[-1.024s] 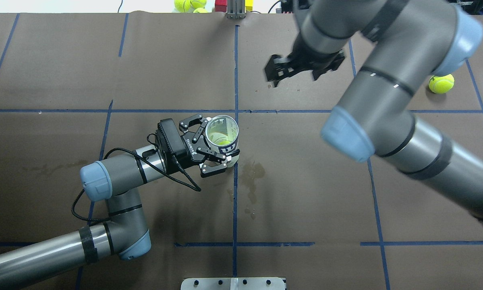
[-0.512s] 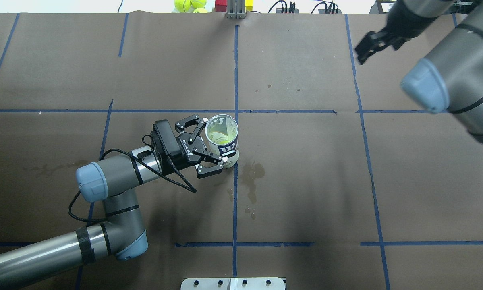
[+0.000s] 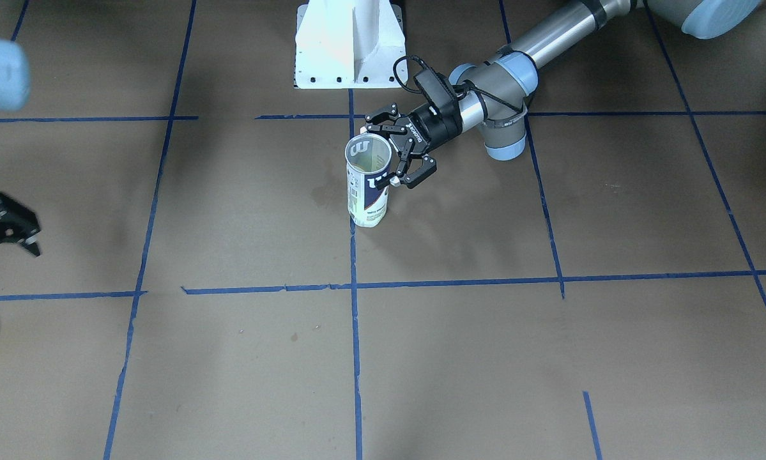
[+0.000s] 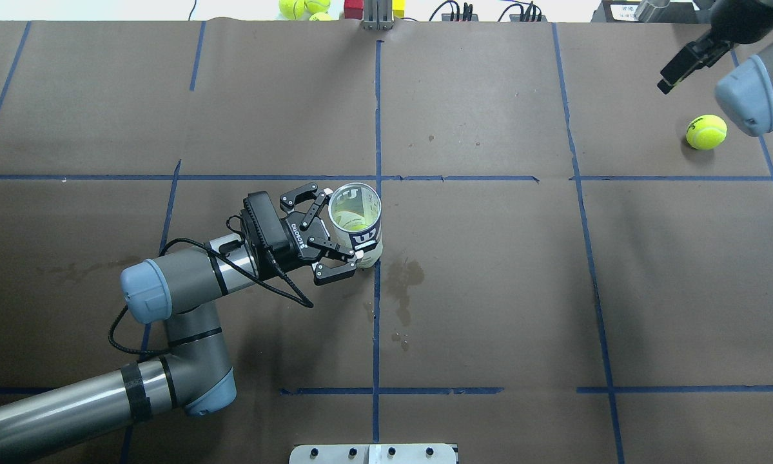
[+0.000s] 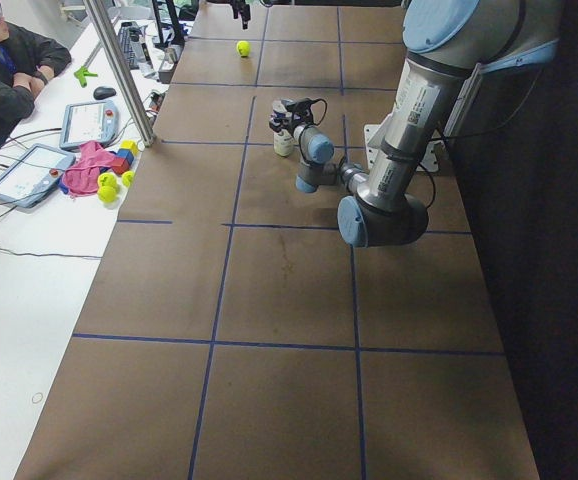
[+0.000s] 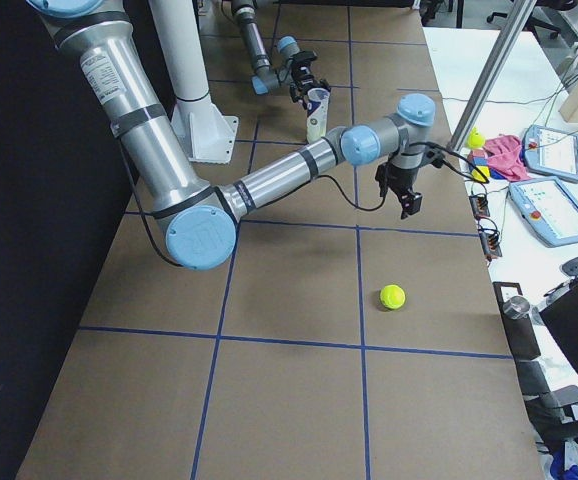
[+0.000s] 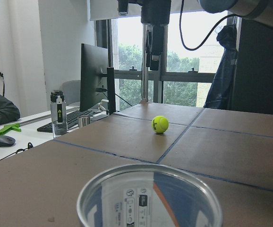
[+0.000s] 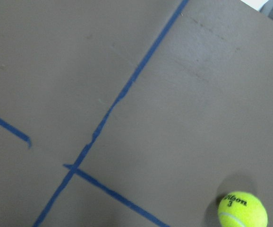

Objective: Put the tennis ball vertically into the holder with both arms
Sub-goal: 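Grasp the second tennis ball with the right gripper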

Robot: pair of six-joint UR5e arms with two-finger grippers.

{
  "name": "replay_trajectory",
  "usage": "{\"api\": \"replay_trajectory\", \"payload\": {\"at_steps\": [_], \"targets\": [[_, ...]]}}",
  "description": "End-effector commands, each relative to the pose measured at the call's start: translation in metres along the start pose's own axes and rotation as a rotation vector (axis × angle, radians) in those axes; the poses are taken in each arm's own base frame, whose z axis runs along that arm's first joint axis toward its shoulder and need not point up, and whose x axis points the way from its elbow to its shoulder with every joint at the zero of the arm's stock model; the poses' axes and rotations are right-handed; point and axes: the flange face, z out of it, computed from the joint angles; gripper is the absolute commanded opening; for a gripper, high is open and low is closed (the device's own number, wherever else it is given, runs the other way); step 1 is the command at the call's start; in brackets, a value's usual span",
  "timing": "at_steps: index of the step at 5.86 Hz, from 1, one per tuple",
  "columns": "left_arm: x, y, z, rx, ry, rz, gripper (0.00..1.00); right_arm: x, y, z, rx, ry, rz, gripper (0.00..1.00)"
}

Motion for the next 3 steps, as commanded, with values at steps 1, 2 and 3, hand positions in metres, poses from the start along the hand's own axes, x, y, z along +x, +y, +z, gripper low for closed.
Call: {"api": "replay_trajectory", "payload": {"at_steps": [1, 2, 3], "targets": [[0.0, 0.001, 0.0, -0.002, -0.001, 0.002, 1.0, 0.083, 0.037, 0.071, 0.029, 0.01, -0.063, 0.99], [0.0, 0.001, 0.0, -0.002, -0.001, 0.002, 1.0, 0.101, 0.056, 0.096, -0.017, 0.005, -0.081, 0.99], [-0.001, 0.001, 0.0, -0.001, -0.002, 0.004, 1.0, 0.109, 0.078, 0.108, -0.026, 0.005, -0.074, 0.99]]}}
